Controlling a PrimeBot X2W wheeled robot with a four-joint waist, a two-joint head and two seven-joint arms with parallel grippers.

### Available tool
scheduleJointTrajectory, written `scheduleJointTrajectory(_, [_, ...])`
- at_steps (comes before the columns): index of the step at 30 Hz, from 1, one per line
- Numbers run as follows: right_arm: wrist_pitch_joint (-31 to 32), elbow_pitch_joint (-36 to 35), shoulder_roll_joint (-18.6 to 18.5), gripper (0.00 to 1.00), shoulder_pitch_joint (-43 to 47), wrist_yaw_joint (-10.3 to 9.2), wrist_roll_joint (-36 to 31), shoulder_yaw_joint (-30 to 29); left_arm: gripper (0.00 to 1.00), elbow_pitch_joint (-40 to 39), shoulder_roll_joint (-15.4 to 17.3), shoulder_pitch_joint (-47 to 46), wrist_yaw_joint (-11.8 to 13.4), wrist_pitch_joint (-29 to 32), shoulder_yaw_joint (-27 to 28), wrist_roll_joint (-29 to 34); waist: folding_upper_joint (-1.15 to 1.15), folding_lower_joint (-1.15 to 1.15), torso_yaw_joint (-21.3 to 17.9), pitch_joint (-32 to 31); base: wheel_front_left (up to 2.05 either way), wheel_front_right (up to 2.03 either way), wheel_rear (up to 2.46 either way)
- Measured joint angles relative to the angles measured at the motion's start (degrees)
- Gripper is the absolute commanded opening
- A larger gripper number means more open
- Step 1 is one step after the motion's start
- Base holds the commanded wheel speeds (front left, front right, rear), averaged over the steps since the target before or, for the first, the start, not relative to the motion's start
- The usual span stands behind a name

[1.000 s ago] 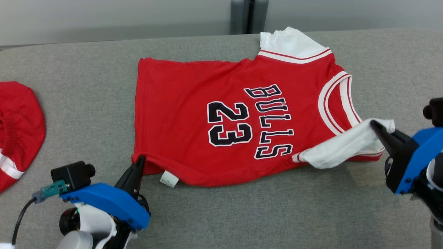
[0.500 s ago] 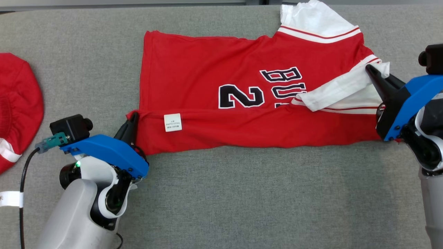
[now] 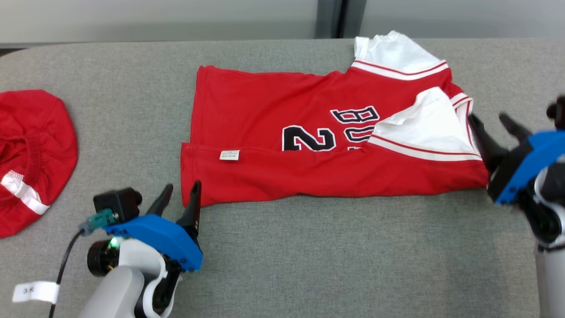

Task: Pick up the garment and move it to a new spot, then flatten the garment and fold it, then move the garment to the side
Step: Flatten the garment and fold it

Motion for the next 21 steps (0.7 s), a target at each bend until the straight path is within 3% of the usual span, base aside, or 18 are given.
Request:
scheduleJointTrajectory(4, [0.59,-2.44,3.58,1.0,6.05,0.0,-3.37,-4.87,1.0,0.1,-0.09,2.4,0.96,-0.51,-0.66,0.54,0.0,-0.01,-0.22,-0.96,0.0,0.0,0.0])
scheduleJointTrajectory(9, [-3.11,-2.98,7.28,1.0,9.16,0.0,-9.22,-8.65,1.0,3.08,-1.19,2.58,2.09,-2.45,-0.36,0.93,0.0,-0.01,-0.62,-0.06,0.0,0.0,0.0])
scheduleJointTrajectory(17, [-6.91,4.14,9.7,1.0,5.0,0.0,-13.89,-12.43,1.0,7.73,-1.86,-1.58,2.8,-4.03,-0.67,2.59,0.0,0.0,-1.85,2.66,0.0,0.0,0.0])
scheduleJointTrajectory(21, [-4.86,10.5,9.81,1.0,2.27,0.0,-14.88,-13.49,1.0,9.45,-2.18,-3.6,2.57,-2.87,-1.62,2.59,0.0,0.0,-1.85,3.6,0.0,0.0,0.0])
